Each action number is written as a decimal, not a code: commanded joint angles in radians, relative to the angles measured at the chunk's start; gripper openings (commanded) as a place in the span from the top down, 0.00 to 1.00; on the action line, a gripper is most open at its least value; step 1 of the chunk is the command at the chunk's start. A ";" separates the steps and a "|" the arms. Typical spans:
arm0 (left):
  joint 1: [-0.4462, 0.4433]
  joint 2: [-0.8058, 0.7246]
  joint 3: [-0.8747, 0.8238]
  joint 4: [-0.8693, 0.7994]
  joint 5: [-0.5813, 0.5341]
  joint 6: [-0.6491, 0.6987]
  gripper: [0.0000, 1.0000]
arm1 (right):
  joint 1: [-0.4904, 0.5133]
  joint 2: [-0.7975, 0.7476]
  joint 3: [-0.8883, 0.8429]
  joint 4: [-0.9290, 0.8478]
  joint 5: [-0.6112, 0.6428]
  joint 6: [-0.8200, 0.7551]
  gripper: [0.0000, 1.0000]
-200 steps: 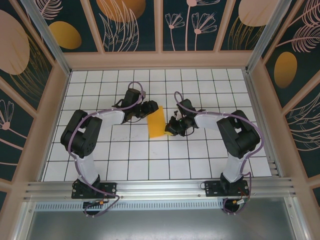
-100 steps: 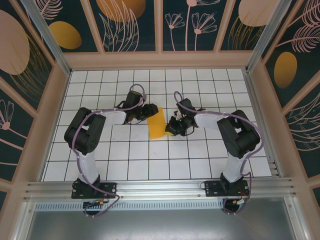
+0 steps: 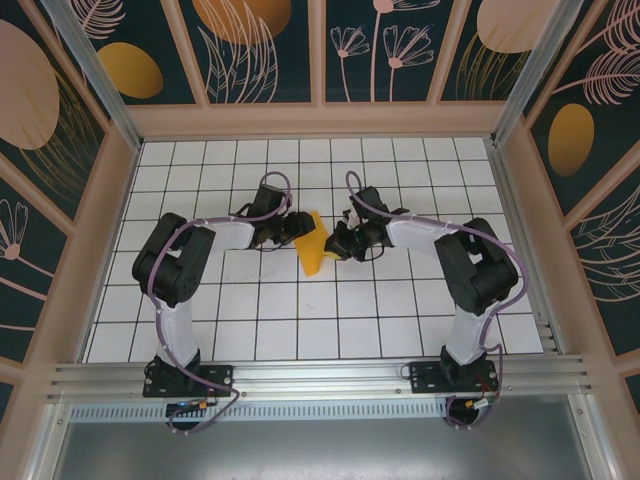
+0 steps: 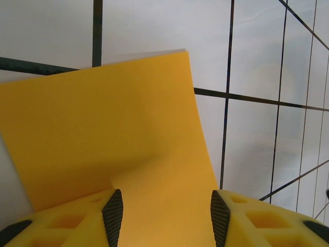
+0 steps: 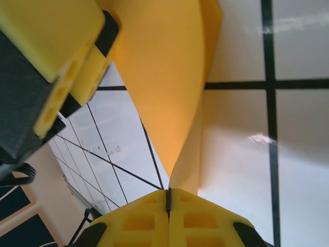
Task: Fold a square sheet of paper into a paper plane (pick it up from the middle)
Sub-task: Third fold the triangle at the center of the table.
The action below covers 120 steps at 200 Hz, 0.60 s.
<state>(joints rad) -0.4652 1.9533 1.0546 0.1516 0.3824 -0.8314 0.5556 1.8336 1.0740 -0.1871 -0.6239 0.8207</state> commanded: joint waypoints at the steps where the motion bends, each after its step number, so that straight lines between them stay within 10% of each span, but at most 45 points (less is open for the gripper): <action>1: -0.002 0.008 0.004 -0.030 -0.022 0.016 0.49 | 0.007 0.045 0.052 0.006 -0.012 0.017 1.00; 120: -0.001 -0.068 -0.040 -0.015 -0.108 -0.003 0.56 | 0.021 0.129 0.135 0.018 0.006 0.000 1.00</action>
<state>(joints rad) -0.4652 1.8511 1.0309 0.1524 0.2859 -0.8322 0.5713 1.9362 1.1778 -0.1722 -0.6262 0.8211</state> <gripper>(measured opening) 0.443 0.059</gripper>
